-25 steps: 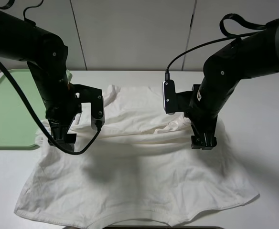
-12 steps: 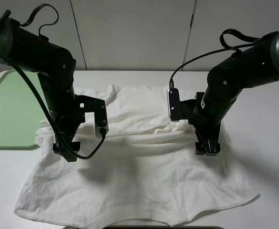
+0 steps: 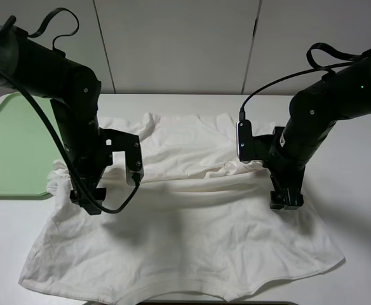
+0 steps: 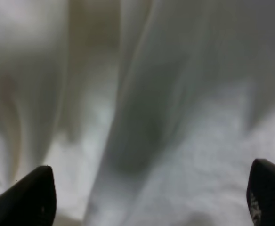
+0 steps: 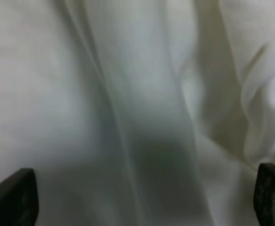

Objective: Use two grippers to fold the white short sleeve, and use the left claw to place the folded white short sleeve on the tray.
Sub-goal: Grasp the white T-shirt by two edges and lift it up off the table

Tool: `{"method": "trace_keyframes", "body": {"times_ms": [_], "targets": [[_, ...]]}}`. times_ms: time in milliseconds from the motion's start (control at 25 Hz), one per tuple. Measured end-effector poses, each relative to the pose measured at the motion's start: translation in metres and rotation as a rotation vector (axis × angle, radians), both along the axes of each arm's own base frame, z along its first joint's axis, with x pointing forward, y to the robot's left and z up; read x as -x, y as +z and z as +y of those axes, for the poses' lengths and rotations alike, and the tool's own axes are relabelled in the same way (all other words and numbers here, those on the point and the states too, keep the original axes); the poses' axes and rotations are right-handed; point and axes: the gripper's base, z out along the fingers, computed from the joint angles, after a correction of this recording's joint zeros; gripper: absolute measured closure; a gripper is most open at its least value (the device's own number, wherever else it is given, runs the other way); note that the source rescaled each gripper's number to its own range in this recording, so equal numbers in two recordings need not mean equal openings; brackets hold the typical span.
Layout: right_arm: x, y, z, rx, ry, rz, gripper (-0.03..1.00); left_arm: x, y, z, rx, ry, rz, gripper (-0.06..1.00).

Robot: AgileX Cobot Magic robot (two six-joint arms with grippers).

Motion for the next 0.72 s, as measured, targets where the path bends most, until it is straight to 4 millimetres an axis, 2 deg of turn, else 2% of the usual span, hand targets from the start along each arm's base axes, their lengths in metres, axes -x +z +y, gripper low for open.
{"method": "trace_keyframes", "body": {"times_ms": [200, 440, 560, 640, 720], "targets": [[0.0, 0.0, 0.001, -0.017, 0.0, 0.0, -0.03, 0.016, -0.013, 0.009, -0.023, -0.047, 0.057, 0.15], [0.0, 0.0, 0.002, -0.017, 0.008, -0.001, -0.03, 0.017, -0.016, 0.013, -0.048, -0.078, 0.047, 0.18], [0.0, 0.0, 0.002, -0.02, 0.004, 0.001, -0.03, 0.016, -0.016, 0.013, -0.053, -0.069, 0.042, 0.26], [0.0, 0.0, 0.002, -0.022, 0.003, -0.001, -0.03, 0.016, -0.016, 0.013, -0.055, -0.071, 0.041, 0.35], [0.0, 0.0, 0.002, -0.024, 0.001, -0.001, 0.05, 0.016, -0.016, 0.013, -0.055, -0.07, 0.041, 0.41]]}}
